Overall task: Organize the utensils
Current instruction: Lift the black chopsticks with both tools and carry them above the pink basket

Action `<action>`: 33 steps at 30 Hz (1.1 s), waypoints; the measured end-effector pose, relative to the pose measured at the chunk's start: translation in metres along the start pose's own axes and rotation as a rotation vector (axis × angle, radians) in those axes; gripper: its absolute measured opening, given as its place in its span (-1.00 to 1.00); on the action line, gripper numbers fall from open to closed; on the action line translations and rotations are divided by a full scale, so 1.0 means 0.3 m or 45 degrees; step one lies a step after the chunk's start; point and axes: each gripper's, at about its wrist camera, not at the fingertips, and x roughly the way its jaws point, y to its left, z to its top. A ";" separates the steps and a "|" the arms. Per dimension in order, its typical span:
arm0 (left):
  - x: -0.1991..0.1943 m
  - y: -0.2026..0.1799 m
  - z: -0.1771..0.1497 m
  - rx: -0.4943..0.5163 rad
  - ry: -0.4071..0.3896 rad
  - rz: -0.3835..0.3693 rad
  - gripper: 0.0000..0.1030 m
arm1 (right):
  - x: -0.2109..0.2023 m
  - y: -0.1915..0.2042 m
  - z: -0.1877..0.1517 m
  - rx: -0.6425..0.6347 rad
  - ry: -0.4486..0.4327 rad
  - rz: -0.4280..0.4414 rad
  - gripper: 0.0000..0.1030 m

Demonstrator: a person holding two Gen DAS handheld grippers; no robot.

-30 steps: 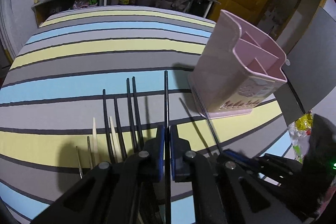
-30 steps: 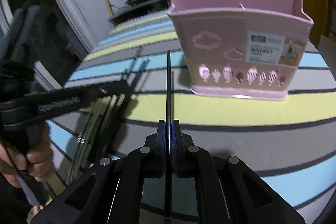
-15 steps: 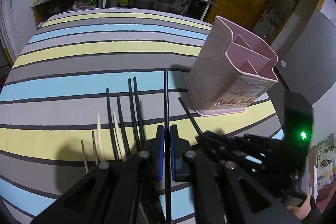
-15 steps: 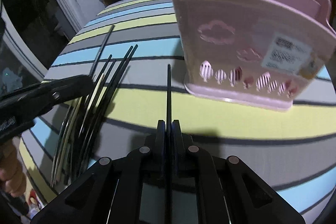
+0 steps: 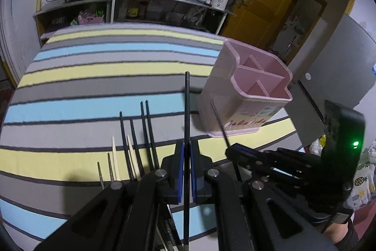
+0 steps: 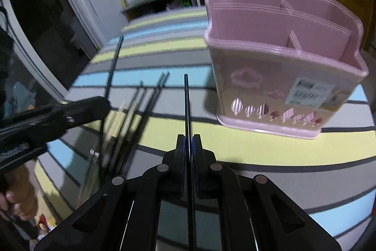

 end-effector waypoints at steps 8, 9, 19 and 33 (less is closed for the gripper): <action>-0.146 -0.077 0.045 0.085 -0.113 -0.057 -0.89 | -0.232 0.017 0.034 0.013 -0.199 0.001 -0.88; -0.161 -0.089 0.053 0.097 -0.124 -0.068 -0.89 | -0.256 0.015 0.035 0.016 -0.220 -0.004 -0.88; -0.235 -0.184 0.188 0.185 -0.188 -0.135 -0.89 | -0.445 -0.024 0.088 0.052 -0.382 -0.045 -0.89; -0.263 -0.246 0.399 0.184 -0.278 -0.184 -0.90 | -0.606 -0.066 0.247 0.073 -0.587 -0.075 -0.89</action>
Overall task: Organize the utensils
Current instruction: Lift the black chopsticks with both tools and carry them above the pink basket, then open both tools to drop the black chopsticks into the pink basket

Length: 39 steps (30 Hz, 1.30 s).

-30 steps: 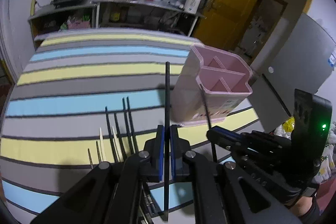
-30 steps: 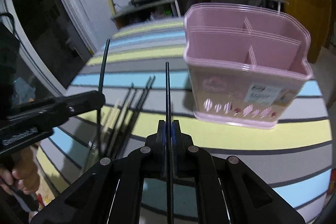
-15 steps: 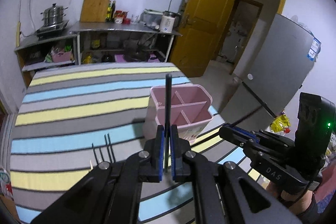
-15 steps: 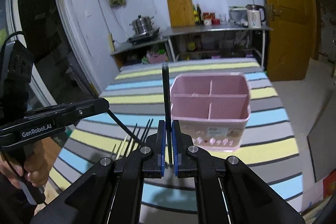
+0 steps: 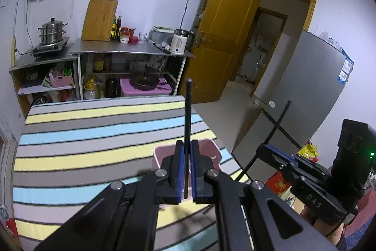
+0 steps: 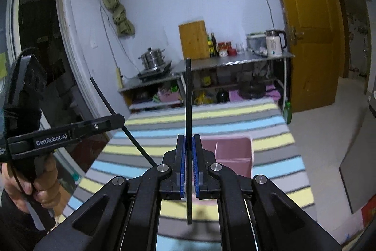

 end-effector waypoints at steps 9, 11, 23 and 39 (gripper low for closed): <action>0.119 0.030 0.023 -0.025 0.007 0.032 -0.90 | 0.075 -0.054 0.064 0.057 -0.075 -0.030 -0.89; 0.153 0.048 0.002 -0.038 0.033 0.037 -0.90 | 0.116 -0.071 0.038 0.072 -0.041 -0.028 -0.89; 0.290 0.138 -0.124 -0.121 0.192 0.032 -0.89 | 0.293 -0.116 -0.122 0.083 0.169 -0.038 -0.89; -0.016 0.170 -0.208 -0.069 -0.050 -0.001 -0.70 | 0.066 -0.069 -0.169 0.066 0.002 -0.052 -0.55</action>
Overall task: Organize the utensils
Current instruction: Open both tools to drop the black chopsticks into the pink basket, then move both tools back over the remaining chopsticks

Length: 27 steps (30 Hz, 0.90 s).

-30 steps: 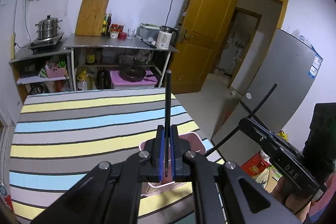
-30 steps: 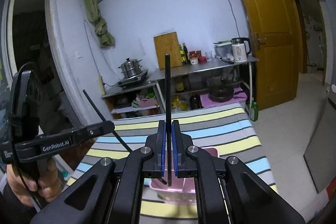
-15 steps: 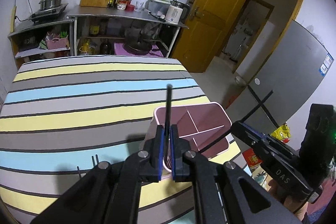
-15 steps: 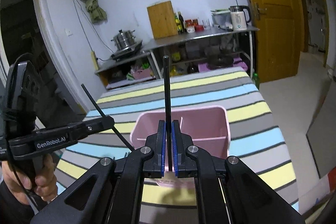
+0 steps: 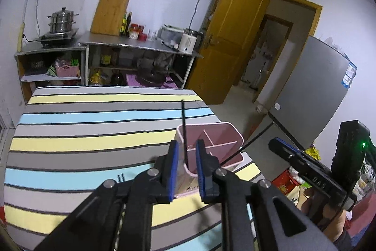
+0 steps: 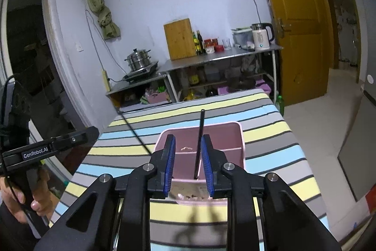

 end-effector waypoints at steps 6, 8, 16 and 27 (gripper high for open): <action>-0.087 0.075 -0.127 -0.036 -0.027 0.083 -0.70 | -0.050 0.067 -0.101 -0.062 0.034 0.021 -0.55; -0.099 0.107 -0.183 -0.068 -0.015 0.107 -0.70 | -0.050 0.084 -0.149 -0.065 0.062 0.034 -0.55; -0.107 0.221 -0.357 -0.163 0.076 0.210 -0.70 | -0.017 0.112 -0.307 -0.033 0.191 0.073 -0.55; -0.023 0.345 -0.516 -0.251 0.250 0.344 -0.70 | 0.080 0.155 -0.396 -0.041 0.340 0.141 -0.55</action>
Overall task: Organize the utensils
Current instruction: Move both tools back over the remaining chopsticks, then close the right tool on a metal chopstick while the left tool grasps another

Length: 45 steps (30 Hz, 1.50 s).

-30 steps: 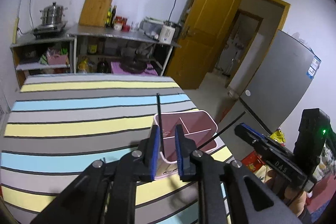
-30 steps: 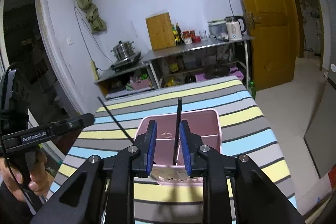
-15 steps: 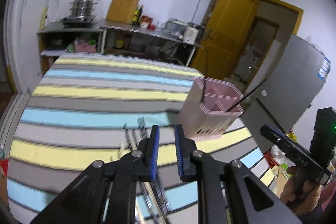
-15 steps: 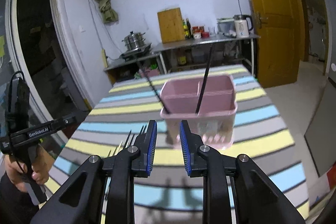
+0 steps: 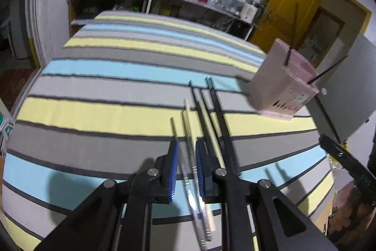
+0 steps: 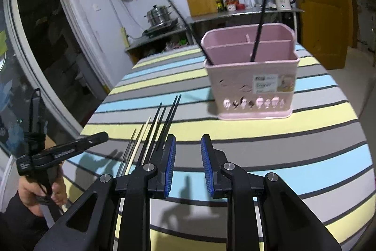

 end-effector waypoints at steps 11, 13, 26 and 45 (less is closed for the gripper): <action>0.136 0.022 -0.001 -0.003 0.080 0.043 -0.70 | 0.086 0.039 -0.026 -0.020 0.080 0.048 -0.55; 0.149 0.019 0.000 0.001 0.090 0.046 -0.70 | 0.097 0.043 -0.025 -0.021 0.088 0.051 -0.55; 0.128 0.077 -0.008 0.026 0.051 0.168 -0.86 | 0.172 0.114 -0.005 -0.066 0.135 0.094 -0.55; 0.049 0.281 -0.023 -0.126 0.009 0.185 -0.87 | 0.549 0.365 0.001 -0.201 0.383 0.173 -0.64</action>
